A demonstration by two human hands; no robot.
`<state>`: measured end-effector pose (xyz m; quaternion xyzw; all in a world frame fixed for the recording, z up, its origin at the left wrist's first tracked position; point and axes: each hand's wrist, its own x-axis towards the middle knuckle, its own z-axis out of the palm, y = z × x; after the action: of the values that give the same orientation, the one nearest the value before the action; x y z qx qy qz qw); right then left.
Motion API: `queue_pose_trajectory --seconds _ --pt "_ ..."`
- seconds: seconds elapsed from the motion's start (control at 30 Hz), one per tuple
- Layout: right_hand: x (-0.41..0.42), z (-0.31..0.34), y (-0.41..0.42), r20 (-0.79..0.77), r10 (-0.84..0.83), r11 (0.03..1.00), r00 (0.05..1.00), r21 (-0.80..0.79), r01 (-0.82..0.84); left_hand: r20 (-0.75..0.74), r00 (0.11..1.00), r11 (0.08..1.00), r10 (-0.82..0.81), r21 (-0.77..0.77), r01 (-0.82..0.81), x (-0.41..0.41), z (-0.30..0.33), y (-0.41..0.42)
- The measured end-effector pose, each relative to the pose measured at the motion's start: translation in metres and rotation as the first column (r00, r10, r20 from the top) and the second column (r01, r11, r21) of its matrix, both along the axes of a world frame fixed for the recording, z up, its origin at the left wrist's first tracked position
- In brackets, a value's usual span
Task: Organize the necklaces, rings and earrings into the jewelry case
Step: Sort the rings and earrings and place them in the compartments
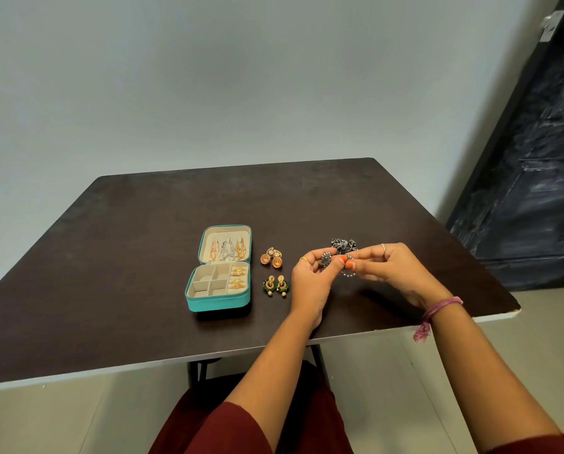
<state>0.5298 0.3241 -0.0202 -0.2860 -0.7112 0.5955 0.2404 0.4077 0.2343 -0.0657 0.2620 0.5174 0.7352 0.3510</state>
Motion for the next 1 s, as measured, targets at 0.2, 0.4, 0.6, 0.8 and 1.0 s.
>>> queue_pose_trajectory --seconds 0.2,0.4,0.6,0.8,1.0 --pt "0.0 -0.003 0.001 -0.028 -0.03 0.987 0.999 -0.157 0.025 -0.028 1.0 1.0 0.007 -0.01 -0.008 0.002 0.002 -0.001" --pt "-0.004 -0.01 0.003 -0.058 -0.117 0.959 0.991 -0.266 0.097 0.189 0.973 0.991 -0.136 0.005 0.137 -0.002 0.012 -0.006" --pt "-0.013 -0.015 0.0 -0.05 -0.14 0.948 0.989 -0.296 0.119 0.041 0.974 0.958 -0.223 -0.178 0.227 -0.032 0.033 -0.017" --pt "-0.03 -0.018 -0.01 0.081 -0.048 0.99 0.996 -0.129 0.058 -0.262 0.907 0.865 -0.33 -0.469 0.179 -0.066 0.061 -0.025" --pt "-0.045 -0.026 -0.023 0.242 -0.051 0.989 0.969 0.145 0.016 -0.442 0.726 0.637 -0.527 -0.771 -0.007 -0.067 0.066 -0.014"
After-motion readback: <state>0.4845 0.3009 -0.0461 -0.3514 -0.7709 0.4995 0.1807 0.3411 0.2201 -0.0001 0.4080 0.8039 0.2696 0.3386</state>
